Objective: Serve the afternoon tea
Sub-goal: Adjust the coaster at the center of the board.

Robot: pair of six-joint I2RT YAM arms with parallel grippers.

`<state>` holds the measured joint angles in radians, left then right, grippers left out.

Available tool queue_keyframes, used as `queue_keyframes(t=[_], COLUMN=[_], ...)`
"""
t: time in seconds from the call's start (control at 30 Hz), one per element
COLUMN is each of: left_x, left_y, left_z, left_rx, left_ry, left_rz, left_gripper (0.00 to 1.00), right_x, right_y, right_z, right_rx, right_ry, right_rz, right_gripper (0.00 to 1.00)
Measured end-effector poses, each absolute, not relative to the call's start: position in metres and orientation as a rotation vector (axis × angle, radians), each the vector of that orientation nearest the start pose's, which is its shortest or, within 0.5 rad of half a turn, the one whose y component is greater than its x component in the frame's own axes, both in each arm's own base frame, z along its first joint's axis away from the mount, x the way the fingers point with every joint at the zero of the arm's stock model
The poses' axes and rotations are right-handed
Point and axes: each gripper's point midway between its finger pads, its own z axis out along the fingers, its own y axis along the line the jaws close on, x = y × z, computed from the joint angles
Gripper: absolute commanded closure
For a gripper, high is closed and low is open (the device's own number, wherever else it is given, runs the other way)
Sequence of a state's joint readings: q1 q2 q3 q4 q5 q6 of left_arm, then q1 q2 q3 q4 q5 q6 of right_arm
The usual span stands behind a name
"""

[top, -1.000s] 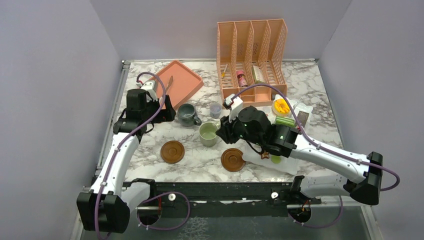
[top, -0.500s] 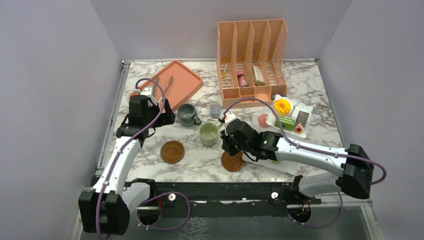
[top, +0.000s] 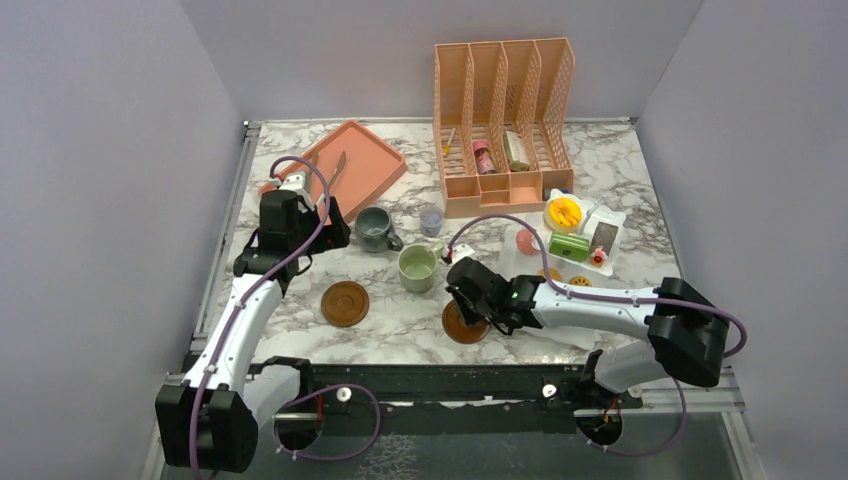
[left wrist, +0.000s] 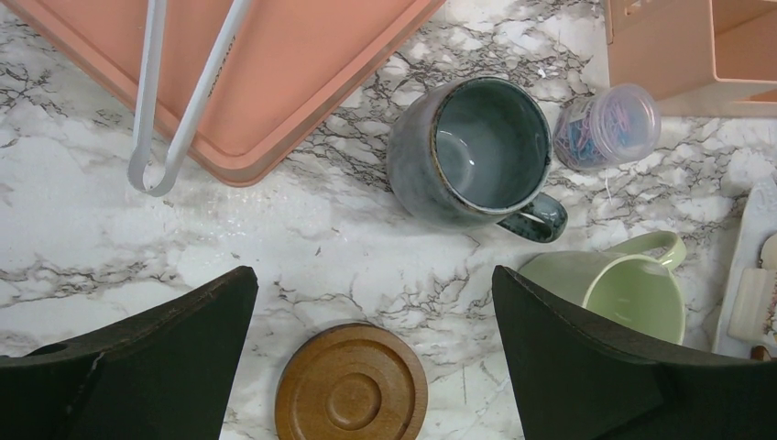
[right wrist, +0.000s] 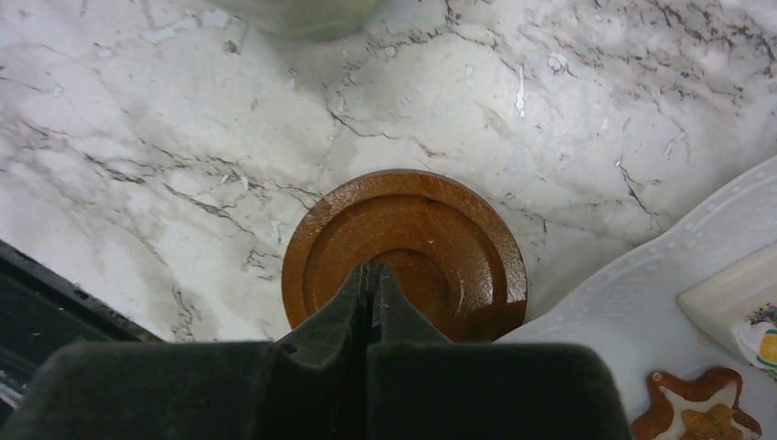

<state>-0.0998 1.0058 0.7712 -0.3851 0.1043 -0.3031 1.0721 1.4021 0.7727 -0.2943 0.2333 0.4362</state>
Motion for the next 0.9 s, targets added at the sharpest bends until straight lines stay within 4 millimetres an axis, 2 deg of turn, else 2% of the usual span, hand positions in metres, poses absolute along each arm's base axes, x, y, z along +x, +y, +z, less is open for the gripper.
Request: queue_keyframes(t=[0.2, 0.5, 0.9], left_x=[0.304, 0.304, 0.303], left_y=[-0.062, -0.063, -0.065], left_z=[0.162, 0.162, 0.161], left_rx=[-0.161, -0.157, -0.132], left_ry=[2.202, 2.203, 2.209], left_rz=[-0.341, -0.342, -0.342], left_gripper=[0.01, 0.01, 0.01], right_x=[0.175, 0.18, 0.19], right_y=[0.269, 0.271, 0.294], right_z=[0.038, 0.023, 0.023], right_rx=[-0.668, -0.653, -0.614], right_ry=[2.424, 2.421, 2.358], right_rz=[0.326, 0.309, 0.396], right_gripper=[0.99, 0.99, 0.99])
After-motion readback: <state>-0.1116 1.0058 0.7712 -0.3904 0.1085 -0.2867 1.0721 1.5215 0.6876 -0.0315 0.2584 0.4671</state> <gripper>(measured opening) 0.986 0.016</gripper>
